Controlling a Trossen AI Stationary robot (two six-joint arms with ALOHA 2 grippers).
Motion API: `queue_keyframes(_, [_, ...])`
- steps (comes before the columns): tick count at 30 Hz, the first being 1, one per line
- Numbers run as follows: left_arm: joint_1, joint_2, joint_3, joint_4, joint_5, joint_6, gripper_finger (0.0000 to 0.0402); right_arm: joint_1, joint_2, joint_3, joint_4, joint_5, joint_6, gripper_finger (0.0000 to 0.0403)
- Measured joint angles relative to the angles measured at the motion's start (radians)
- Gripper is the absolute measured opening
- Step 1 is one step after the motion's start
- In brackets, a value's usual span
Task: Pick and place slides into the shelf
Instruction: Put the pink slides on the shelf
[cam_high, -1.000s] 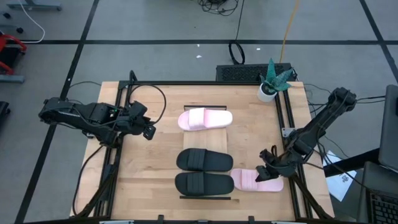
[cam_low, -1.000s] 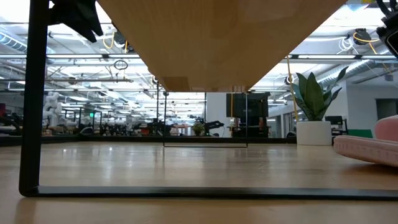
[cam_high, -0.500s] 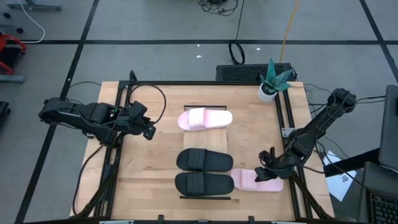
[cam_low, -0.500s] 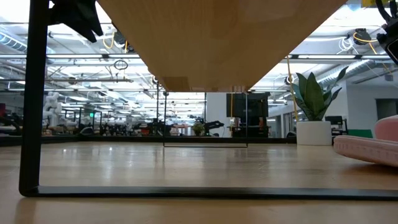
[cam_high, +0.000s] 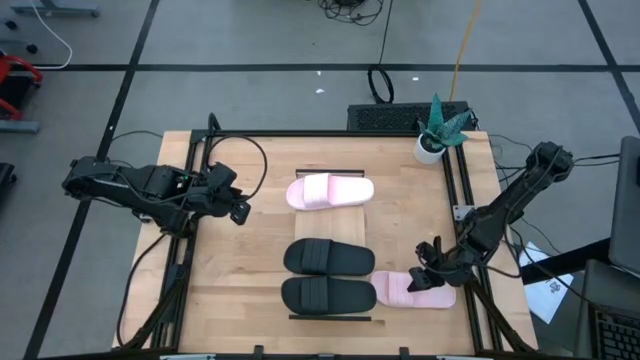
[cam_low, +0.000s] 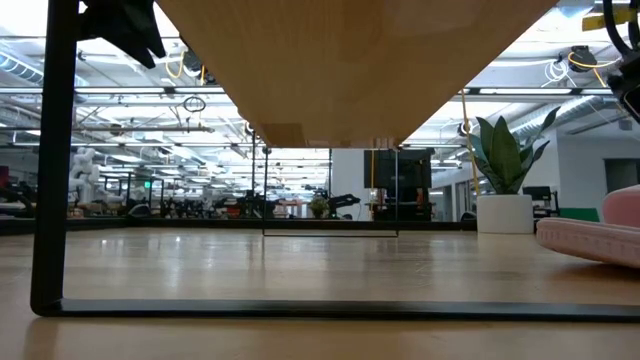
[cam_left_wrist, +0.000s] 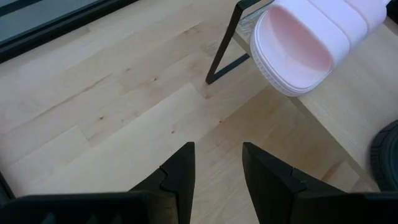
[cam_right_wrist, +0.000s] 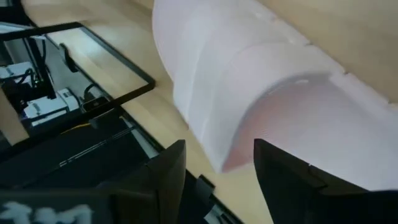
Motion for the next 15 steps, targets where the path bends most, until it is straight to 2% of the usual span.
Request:
queue_keyframes(6, [0.0, 0.0, 0.0, 0.0, 0.0, -0.001, 0.0129, -0.004, 0.0, -0.053, 0.115, 0.073, 0.002, 0.0172])
queue_keyframes(15, [0.0, 0.0, 0.0, 0.0, 0.0, -0.016, 0.0129, -0.007, 0.0, -0.116, 0.219, 0.071, 0.022, 0.0146])
